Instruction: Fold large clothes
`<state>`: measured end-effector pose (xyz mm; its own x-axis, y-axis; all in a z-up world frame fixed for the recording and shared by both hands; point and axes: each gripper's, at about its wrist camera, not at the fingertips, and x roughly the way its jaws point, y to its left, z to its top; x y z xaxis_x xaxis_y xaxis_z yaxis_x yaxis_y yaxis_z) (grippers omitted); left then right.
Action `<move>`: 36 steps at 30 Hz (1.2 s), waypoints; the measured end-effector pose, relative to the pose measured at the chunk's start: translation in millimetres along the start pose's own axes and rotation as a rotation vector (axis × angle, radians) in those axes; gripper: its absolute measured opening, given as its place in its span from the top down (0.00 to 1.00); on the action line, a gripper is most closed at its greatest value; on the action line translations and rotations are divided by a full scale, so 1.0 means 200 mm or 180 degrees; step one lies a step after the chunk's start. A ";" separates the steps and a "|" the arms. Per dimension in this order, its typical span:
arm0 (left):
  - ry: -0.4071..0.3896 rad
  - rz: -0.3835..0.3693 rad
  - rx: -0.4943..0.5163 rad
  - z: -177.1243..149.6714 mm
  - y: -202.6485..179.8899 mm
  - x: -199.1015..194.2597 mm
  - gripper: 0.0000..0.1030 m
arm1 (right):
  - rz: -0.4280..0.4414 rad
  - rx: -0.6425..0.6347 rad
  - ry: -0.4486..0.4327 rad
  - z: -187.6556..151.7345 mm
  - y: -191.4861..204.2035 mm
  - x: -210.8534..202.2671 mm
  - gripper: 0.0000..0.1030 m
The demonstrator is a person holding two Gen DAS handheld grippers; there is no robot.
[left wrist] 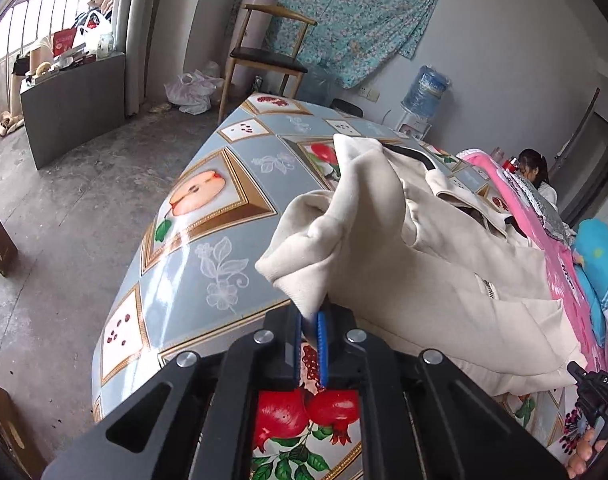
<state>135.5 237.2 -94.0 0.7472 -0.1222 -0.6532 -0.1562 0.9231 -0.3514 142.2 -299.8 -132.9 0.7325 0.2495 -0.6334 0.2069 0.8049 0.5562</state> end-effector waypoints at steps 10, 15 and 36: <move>0.0026 -0.0277 0.0106 -0.05 -0.13 -0.10 0.94 | 0.0108 0.0239 -0.0094 0.13 -0.19 -0.04 0.96; 0.0295 -0.0241 -0.0064 -0.15 -0.10 -0.07 0.94 | 0.0080 0.0030 -0.0016 0.18 -0.20 -0.04 0.95; 0.0260 0.0138 0.0414 0.00 -0.11 -0.15 0.29 | -0.0325 -0.1480 -0.0111 0.03 0.31 -0.18 0.17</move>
<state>116.3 220.2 -66.1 0.6857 -0.1055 -0.7202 -0.0984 0.9669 -0.2354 132.4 -262.7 -71.5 0.7464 0.1448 -0.6495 -0.0274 0.9819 0.1874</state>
